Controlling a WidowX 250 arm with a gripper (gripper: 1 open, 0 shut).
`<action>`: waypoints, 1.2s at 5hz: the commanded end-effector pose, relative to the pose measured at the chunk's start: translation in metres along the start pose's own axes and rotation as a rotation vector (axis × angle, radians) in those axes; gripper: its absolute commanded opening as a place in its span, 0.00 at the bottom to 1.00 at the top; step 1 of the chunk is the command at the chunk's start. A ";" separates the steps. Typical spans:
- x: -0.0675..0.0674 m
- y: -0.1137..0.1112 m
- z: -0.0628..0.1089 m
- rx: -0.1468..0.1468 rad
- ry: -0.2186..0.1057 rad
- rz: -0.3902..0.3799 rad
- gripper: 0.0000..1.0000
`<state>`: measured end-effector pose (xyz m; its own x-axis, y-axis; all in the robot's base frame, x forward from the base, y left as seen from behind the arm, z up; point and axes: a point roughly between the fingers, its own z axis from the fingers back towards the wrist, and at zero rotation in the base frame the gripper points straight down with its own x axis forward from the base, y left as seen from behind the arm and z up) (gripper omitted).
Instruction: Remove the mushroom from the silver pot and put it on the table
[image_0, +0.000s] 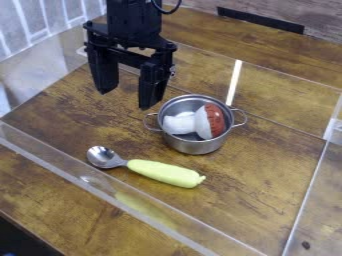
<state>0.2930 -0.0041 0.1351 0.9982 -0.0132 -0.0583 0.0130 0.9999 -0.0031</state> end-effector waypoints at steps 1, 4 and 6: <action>0.001 0.001 -0.001 -0.003 0.034 -0.004 1.00; 0.010 -0.018 -0.022 -0.016 0.088 0.048 1.00; 0.020 -0.030 -0.030 -0.015 0.097 0.076 1.00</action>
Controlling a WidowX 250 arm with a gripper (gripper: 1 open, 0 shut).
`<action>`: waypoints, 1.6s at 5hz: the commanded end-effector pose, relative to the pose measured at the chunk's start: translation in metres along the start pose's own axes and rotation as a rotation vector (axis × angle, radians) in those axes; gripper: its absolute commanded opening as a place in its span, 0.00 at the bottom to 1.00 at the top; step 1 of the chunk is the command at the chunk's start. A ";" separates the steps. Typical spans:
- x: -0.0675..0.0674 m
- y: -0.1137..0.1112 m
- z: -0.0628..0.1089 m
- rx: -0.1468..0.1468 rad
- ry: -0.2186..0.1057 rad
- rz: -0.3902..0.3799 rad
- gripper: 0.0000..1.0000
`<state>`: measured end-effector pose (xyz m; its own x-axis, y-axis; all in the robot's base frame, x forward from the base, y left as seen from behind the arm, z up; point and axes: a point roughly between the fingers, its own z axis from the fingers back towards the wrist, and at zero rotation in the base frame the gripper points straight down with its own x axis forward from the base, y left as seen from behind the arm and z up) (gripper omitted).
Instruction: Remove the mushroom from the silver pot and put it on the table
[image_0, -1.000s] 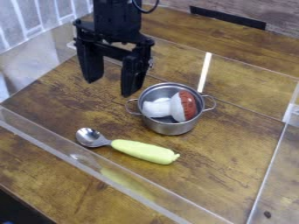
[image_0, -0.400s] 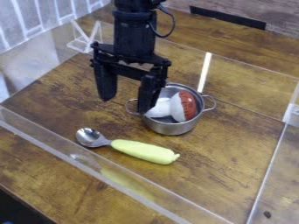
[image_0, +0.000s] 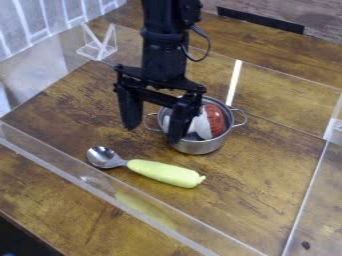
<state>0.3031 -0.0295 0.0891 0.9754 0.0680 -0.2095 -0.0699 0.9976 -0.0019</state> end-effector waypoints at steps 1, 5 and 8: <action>0.016 -0.010 0.020 -0.012 -0.066 0.023 1.00; 0.077 -0.063 0.032 0.047 -0.146 -0.141 1.00; 0.093 -0.059 0.024 0.055 -0.140 -0.151 1.00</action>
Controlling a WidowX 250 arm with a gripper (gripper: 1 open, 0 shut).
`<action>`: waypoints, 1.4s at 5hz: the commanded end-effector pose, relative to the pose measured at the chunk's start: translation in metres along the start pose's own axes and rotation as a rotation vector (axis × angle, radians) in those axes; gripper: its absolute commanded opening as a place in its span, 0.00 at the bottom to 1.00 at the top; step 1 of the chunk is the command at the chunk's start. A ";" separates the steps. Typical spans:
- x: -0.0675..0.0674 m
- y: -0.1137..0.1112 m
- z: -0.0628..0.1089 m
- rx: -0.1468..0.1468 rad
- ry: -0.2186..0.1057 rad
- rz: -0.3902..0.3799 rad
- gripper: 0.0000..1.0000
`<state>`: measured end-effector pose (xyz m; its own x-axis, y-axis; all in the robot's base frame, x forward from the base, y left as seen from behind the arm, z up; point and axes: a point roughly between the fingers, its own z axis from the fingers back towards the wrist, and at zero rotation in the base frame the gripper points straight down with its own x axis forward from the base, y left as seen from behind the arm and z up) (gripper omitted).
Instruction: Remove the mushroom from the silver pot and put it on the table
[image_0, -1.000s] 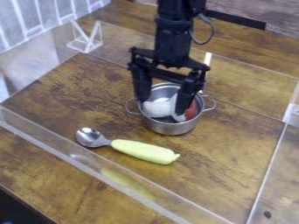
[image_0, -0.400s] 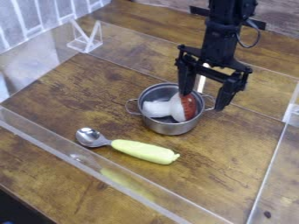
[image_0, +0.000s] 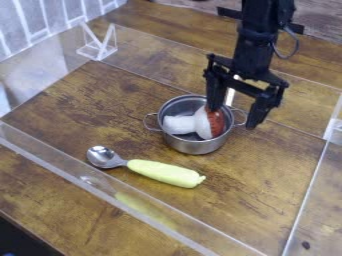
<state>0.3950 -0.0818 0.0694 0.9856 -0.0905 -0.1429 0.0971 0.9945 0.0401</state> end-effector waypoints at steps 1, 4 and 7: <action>0.010 0.007 0.021 -0.014 -0.070 0.063 1.00; 0.009 0.010 0.014 -0.006 -0.064 -0.030 1.00; 0.022 0.022 0.009 -0.022 -0.051 0.068 0.00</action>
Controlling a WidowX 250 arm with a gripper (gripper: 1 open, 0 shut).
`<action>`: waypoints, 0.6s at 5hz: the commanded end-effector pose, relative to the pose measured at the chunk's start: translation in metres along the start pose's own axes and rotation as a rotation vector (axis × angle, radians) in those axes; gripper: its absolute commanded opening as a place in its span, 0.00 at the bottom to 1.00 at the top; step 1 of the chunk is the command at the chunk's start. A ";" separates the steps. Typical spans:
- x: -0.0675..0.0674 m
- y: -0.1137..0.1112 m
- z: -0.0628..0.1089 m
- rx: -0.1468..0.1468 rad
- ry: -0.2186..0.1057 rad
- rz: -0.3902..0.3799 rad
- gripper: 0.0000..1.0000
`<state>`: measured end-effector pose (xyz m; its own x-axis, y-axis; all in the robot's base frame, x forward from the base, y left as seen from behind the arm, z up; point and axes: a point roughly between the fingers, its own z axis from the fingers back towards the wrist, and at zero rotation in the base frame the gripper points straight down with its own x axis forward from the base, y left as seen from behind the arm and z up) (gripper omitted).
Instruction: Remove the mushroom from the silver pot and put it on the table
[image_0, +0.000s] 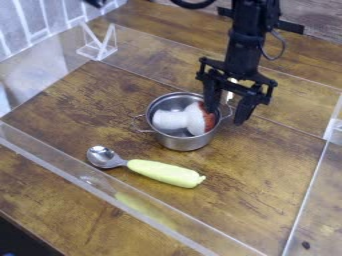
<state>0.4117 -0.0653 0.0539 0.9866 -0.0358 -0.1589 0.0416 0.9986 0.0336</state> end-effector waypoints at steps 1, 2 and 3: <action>0.004 0.003 0.024 -0.020 -0.072 0.057 0.00; 0.004 0.007 0.028 -0.034 -0.070 0.111 0.00; 0.000 0.017 0.040 -0.036 -0.069 0.109 0.00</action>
<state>0.4086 -0.0580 0.0566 0.9806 0.0534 -0.1886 -0.0489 0.9984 0.0284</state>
